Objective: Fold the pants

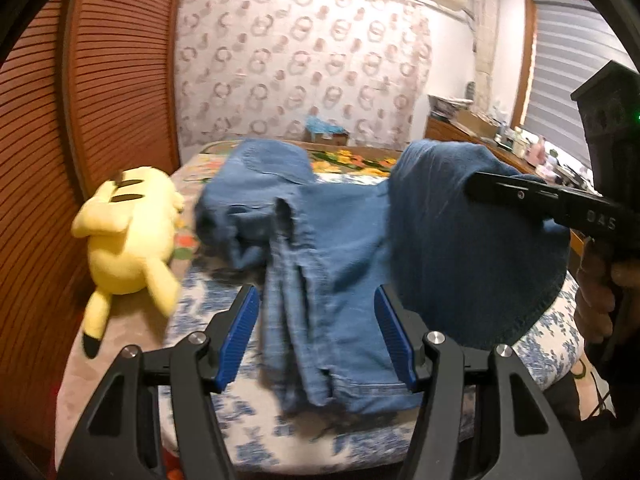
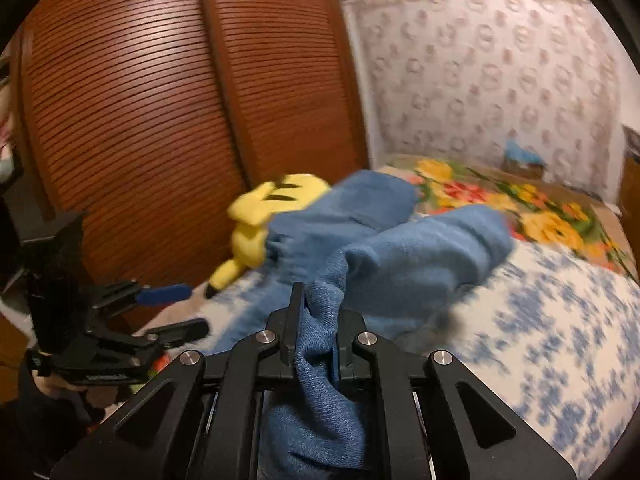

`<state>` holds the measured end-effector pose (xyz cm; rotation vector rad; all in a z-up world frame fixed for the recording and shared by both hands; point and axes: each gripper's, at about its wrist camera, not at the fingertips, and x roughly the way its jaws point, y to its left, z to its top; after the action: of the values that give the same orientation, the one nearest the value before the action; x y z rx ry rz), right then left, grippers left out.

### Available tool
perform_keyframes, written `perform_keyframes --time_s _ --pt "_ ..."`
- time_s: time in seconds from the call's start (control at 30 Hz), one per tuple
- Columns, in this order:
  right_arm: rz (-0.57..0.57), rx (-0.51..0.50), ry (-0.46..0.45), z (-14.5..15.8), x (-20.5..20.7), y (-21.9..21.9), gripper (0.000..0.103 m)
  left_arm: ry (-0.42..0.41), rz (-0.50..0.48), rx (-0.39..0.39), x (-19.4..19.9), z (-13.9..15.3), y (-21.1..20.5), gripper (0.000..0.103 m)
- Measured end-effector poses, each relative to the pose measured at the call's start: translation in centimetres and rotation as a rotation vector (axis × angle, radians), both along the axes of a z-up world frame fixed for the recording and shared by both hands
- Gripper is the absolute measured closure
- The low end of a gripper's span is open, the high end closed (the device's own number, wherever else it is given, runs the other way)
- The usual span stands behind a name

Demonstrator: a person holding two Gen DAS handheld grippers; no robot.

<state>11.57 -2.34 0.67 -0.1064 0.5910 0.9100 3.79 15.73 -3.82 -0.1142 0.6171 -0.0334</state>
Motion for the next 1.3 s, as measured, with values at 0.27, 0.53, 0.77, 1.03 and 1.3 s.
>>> perform_keyframes --time_s 0.27,0.53,0.77,1.03,1.3 --pt "0.179 -0.024 0.081 -2.9 -2.2 8.1 0.096 0.016 0.112 -0.02 -2.0 -1.4 4.9 0.044" --pt "0.27 -0.133 0.201 -8.7 -3.6 12.1 0.096 0.028 0.189 -0.011 -3.2 -2.2 7.4 0.044" --pt "0.255 -0.118 0.108 -6.1 -5.0 10.7 0.059 0.006 0.192 -0.013 -3.3 -1.7 7.5 0.044" --pt "0.101 -0.096 0.023 -4.1 -2.2 7.3 0.056 -0.012 0.127 -0.016 -2.6 -0.9 5.4 0.044" --pt "-0.002 -0.126 0.012 -5.2 3.1 6.0 0.05 0.021 0.06 0.0 1.1 -0.8 3.8 0.044"
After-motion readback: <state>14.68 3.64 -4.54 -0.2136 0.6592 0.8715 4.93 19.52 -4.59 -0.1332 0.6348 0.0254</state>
